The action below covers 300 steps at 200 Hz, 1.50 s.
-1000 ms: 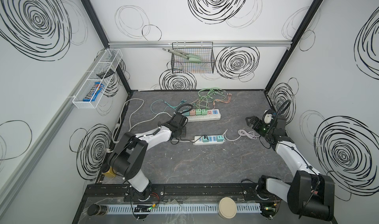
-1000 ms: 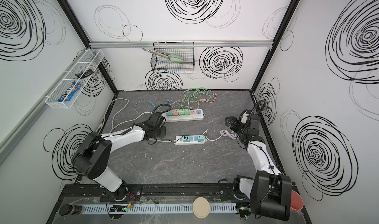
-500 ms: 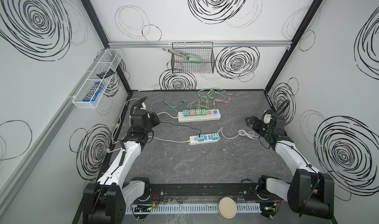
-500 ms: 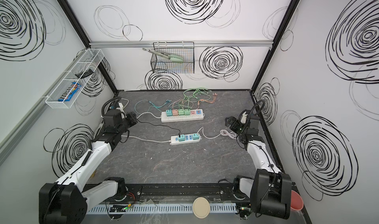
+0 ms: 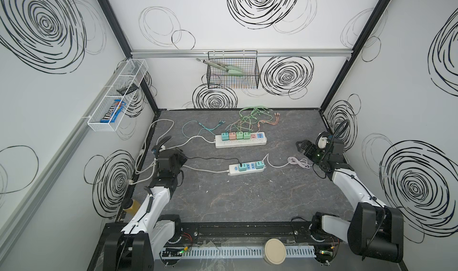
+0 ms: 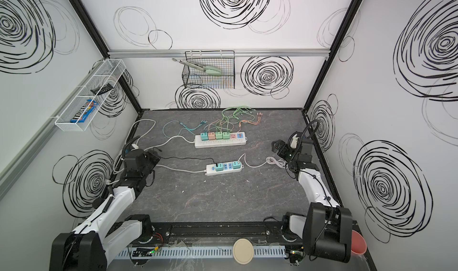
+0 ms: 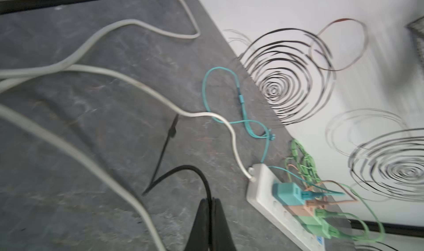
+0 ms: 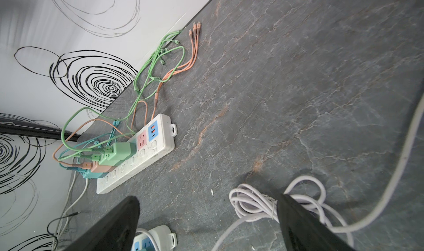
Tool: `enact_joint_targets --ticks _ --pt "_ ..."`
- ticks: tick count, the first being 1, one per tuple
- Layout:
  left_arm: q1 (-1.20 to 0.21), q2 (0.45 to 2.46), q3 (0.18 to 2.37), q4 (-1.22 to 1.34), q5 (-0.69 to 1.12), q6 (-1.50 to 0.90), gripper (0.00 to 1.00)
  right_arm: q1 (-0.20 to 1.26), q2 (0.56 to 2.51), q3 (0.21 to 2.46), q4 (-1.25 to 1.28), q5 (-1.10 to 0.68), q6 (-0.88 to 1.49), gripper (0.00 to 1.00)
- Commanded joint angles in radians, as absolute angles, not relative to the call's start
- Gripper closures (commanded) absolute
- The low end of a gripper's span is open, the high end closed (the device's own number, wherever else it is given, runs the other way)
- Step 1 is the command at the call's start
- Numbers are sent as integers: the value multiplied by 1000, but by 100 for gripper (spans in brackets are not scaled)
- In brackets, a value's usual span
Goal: Insert plugs into power strip
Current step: Place the power cord at the middle-left of the table, then reset both arms
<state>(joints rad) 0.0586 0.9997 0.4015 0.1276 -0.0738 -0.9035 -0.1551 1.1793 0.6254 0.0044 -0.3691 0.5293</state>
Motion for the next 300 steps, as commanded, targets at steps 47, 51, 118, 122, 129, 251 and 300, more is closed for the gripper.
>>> enact_joint_targets --ticks 47,51,118,122,129,251,300 --pt "63 1069 422 187 -97 -943 61 -155 1177 628 49 -283 551 3" --pt "62 1064 429 178 -103 -935 56 -156 1175 625 55 -263 555 3" --pt "35 920 437 201 -499 -989 18 -157 1175 541 215 278 607 3" --pt "29 922 431 226 -521 -992 13 -157 1176 538 224 308 606 3" --pt "17 928 422 266 -553 -999 3 -157 1179 532 239 358 604 3" --pt "45 1156 270 900 -579 -284 4 -91 1278 273 847 371 333 3" --pt "-12 1311 295 965 -400 -155 4 -23 1379 222 1085 179 145 3"
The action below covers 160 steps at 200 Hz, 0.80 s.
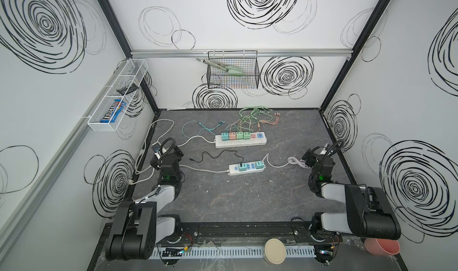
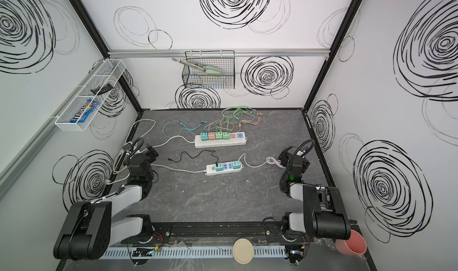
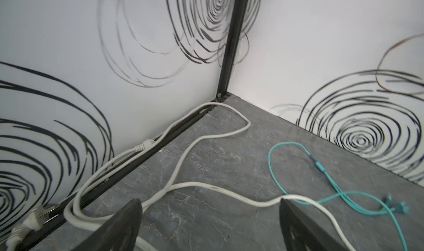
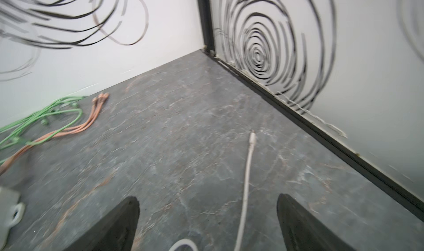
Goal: Insert plugs into power strip
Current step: Reset both arms
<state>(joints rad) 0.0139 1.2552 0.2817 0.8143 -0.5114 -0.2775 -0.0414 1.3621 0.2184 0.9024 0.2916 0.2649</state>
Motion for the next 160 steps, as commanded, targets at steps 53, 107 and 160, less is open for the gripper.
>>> enact_joint_targets --ticks 53,107,160 --pt "-77 1458 228 1269 -167 -5 4 -16 1506 196 1269 14 29 3" --pt "-85 1496 178 1389 -199 -3 4 -14 1477 245 1125 82 85 3" --pt "-115 1498 160 1433 -324 -13 4 -12 1471 252 1103 88 91 3"
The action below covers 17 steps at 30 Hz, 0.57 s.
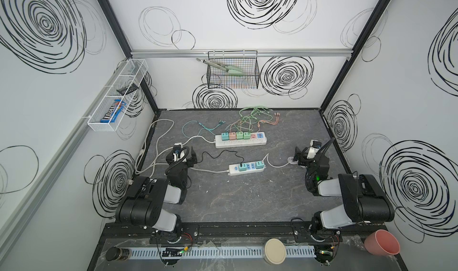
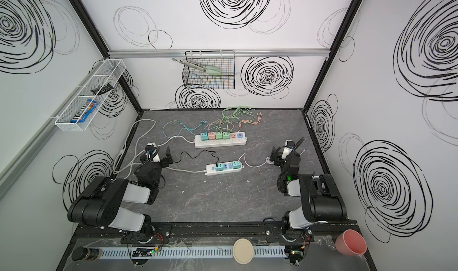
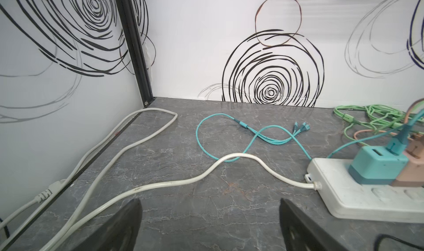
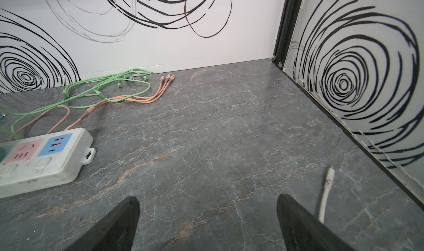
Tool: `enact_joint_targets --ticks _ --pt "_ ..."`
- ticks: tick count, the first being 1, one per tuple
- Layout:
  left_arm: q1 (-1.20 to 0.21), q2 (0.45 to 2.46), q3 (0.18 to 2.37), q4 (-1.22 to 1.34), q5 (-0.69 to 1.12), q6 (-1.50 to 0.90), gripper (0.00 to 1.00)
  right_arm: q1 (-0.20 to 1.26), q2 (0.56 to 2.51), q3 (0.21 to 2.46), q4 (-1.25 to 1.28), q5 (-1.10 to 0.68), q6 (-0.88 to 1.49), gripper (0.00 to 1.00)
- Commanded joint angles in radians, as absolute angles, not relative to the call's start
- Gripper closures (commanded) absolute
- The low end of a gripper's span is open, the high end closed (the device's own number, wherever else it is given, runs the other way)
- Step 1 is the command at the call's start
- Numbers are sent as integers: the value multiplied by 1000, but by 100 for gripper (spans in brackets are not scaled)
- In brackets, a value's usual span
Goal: Insert plugs into power strip
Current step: Reset both arms
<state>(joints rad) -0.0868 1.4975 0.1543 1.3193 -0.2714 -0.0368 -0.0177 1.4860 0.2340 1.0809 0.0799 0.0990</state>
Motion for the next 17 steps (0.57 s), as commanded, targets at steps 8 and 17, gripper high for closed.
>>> enact_joint_targets --ticks 8,17 --pt "-124 1504 164 1433 -306 1 4 -12 1471 252 1102 89 93 3" --pt "-91 1496 172 1402 -244 -17 4 -13 1470 250 1102 89 92 3"
